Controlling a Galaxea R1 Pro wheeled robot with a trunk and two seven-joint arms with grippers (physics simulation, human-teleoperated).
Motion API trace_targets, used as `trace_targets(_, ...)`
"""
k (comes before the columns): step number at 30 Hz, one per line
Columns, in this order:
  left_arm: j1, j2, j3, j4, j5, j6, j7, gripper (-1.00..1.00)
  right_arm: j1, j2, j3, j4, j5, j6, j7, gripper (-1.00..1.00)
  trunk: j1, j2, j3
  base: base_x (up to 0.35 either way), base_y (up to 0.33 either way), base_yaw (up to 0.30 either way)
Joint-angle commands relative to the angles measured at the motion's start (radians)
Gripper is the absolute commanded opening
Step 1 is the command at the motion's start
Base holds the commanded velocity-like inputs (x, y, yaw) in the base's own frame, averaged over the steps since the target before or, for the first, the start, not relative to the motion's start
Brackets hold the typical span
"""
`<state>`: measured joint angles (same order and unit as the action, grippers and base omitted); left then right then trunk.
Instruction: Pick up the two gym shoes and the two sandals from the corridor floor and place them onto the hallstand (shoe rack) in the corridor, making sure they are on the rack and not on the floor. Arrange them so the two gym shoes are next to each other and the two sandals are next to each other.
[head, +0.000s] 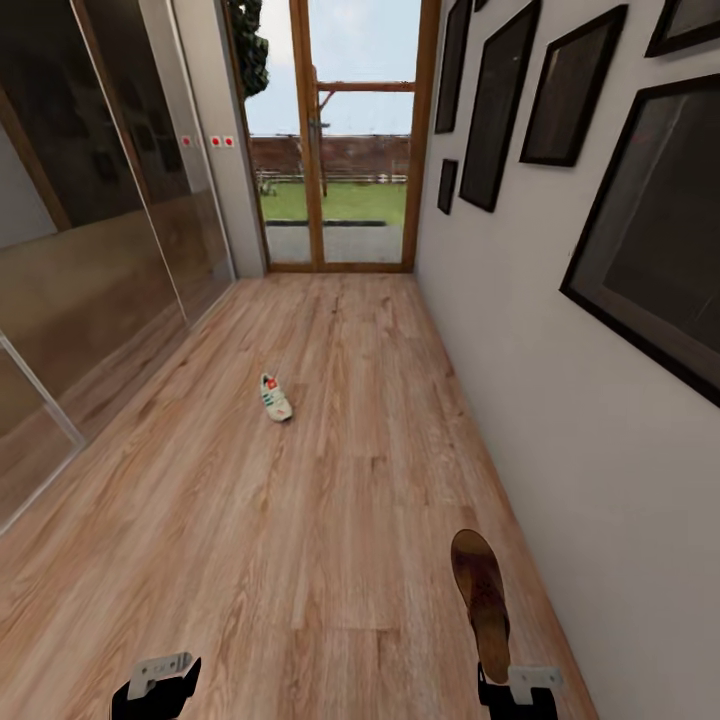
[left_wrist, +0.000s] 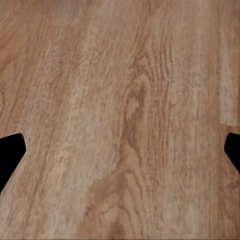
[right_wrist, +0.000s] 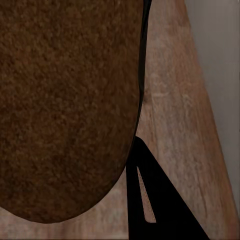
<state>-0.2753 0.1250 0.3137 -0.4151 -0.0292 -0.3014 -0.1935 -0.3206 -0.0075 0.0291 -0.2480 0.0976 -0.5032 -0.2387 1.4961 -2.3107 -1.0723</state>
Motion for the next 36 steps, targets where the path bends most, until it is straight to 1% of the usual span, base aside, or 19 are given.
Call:
trace_targets(1,-0.001,-0.001,0.008,0.001,-0.003,-0.002,-0.009,1.00,-0.001,0.000,0.003,0.001,0.010,0.000,-0.010,-1.00,0.000,0.000,-0.001,0.340,0.000,0.000)
trace_targets(36,-0.001,-0.001,0.008,0.001,-0.003,-0.002,-0.009,1.00,-0.001,0.001,0.004,0.001,0.010,0.000,-0.011,-1.00,0.000,0.000,-0.001,0.340,0.000,0.000)
